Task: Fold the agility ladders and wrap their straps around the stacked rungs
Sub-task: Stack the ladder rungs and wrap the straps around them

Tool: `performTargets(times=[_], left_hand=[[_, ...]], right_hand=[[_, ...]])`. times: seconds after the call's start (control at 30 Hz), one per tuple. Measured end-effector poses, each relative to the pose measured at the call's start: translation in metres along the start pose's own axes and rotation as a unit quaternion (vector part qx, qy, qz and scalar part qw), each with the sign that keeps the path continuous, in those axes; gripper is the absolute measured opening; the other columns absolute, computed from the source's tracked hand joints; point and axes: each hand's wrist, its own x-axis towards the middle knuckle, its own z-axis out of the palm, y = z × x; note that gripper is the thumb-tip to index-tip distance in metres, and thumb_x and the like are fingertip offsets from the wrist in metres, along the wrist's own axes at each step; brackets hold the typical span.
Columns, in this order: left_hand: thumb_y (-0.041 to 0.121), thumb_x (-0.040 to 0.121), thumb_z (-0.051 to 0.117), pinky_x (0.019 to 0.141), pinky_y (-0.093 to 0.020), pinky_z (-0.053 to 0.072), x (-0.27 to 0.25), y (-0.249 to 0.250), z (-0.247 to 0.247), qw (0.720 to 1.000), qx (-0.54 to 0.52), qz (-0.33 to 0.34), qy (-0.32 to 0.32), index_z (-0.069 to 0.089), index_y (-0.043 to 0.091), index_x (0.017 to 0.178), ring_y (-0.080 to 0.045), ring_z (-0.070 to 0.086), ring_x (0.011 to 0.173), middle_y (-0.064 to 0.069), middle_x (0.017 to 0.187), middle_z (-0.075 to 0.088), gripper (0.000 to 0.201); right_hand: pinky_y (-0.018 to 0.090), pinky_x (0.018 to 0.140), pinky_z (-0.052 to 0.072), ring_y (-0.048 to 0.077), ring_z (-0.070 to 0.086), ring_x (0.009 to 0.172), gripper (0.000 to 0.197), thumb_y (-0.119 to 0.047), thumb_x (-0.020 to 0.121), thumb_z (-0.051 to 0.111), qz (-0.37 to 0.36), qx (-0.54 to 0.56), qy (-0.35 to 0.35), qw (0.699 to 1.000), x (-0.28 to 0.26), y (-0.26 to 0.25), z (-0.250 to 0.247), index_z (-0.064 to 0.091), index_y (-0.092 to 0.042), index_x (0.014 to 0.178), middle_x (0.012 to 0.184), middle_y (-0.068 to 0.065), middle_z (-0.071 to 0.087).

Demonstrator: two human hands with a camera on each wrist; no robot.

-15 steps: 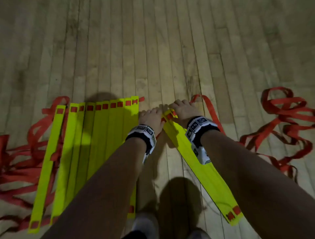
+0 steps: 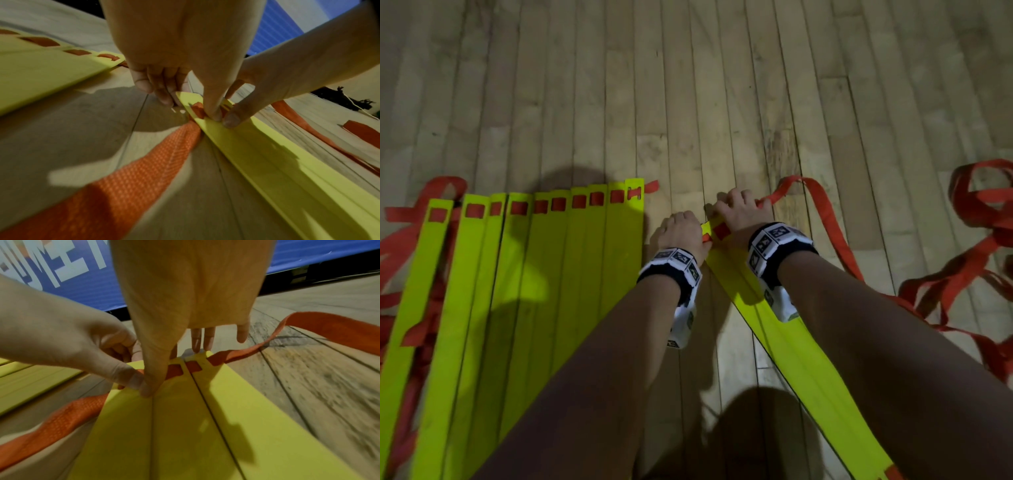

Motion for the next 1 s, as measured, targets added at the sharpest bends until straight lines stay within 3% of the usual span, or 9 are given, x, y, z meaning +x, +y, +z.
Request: performTargets(times=[0.1,0.2,0.3,0.47,0.57,0.67,0.87,1.0], left_hand=[[0.034,0.089,0.064,0.078,-0.04,0.047,-0.001,-0.002,-0.004,0.999,-0.047,-0.017,-0.003,0.043,0.006,0.116,-0.034,0.057,0.105,-0.014,0.116,0.056,0.045],[0.034,0.085,0.067,0.081,-0.046,0.052,-0.004,-0.005,-0.012,0.996,-0.084,-0.015,0.003,0.043,0.011,0.11,-0.036,0.059,0.099,-0.013,0.111,0.057,0.041],[0.037,0.082,0.069,0.079,-0.048,0.053,-0.014,-0.006,-0.027,0.995,-0.097,-0.004,0.017,0.043,0.015,0.106,-0.037,0.059,0.095,-0.012,0.107,0.056,0.041],[0.029,0.085,0.07,0.08,-0.048,0.049,-0.034,-0.005,-0.062,0.987,-0.149,0.047,0.025,0.042,0.009,0.106,-0.035,0.056,0.093,-0.014,0.099,0.06,0.041],[0.024,0.086,0.07,0.07,-0.038,0.042,-0.052,-0.003,-0.093,0.977,-0.194,0.073,0.044,0.041,0.005,0.108,-0.03,0.053,0.086,-0.01,0.093,0.055,0.041],[0.019,0.086,0.07,0.066,-0.032,0.033,-0.075,0.003,-0.126,0.968,-0.23,0.077,0.07,0.041,0.004,0.11,-0.026,0.047,0.079,-0.007,0.091,0.049,0.041],[0.016,0.088,0.066,0.059,-0.031,0.032,-0.133,0.018,-0.184,0.962,-0.242,0.078,0.1,0.038,0.01,0.107,-0.026,0.049,0.072,-0.006,0.085,0.051,0.034],[0.015,0.089,0.064,0.059,-0.031,0.033,-0.171,0.023,-0.215,0.959,-0.241,0.081,0.123,0.041,0.007,0.112,-0.025,0.05,0.072,-0.007,0.083,0.053,0.033]], right_hand=[[0.057,0.109,0.022,0.028,0.026,0.135,0.065,-0.035,0.085,0.061,-0.002,0.009,-0.001,1.0,0.002,-0.001,-0.005,0.027,-0.02,0.138,0.141,0.009,0.028],[0.056,0.112,0.013,0.025,0.033,0.133,0.063,-0.036,0.085,0.064,-0.014,0.031,-0.008,0.999,0.001,0.0,-0.015,0.032,-0.018,0.135,0.139,0.005,0.038],[0.052,0.112,0.018,0.026,0.033,0.133,0.058,-0.04,0.088,0.06,-0.027,0.008,-0.007,1.0,-0.006,0.003,-0.031,0.037,-0.018,0.136,0.137,0.008,0.041],[0.042,0.093,0.04,0.03,0.041,0.119,0.057,-0.049,0.083,0.064,-0.038,0.035,0.002,0.999,-0.033,0.003,-0.072,0.049,-0.015,0.127,0.122,0.011,0.048],[0.04,0.078,0.049,0.031,0.056,0.102,0.049,-0.044,0.082,0.067,-0.034,0.093,0.029,0.995,-0.057,0.005,-0.096,0.05,-0.012,0.114,0.111,0.012,0.06],[0.037,0.07,0.045,0.033,0.059,0.1,0.05,-0.045,0.082,0.068,-0.01,0.116,0.073,0.99,-0.085,0.006,-0.121,0.049,-0.012,0.115,0.108,0.012,0.062],[0.035,0.072,0.045,0.029,0.059,0.099,0.035,-0.042,0.087,0.063,0.015,0.159,0.124,0.979,-0.153,-0.001,-0.172,0.056,-0.012,0.103,0.105,0.01,0.062],[0.035,0.07,0.044,0.029,0.059,0.099,0.032,-0.045,0.088,0.06,0.029,0.162,0.175,0.971,-0.195,-0.01,-0.198,0.057,-0.014,0.094,0.103,0.009,0.062]])
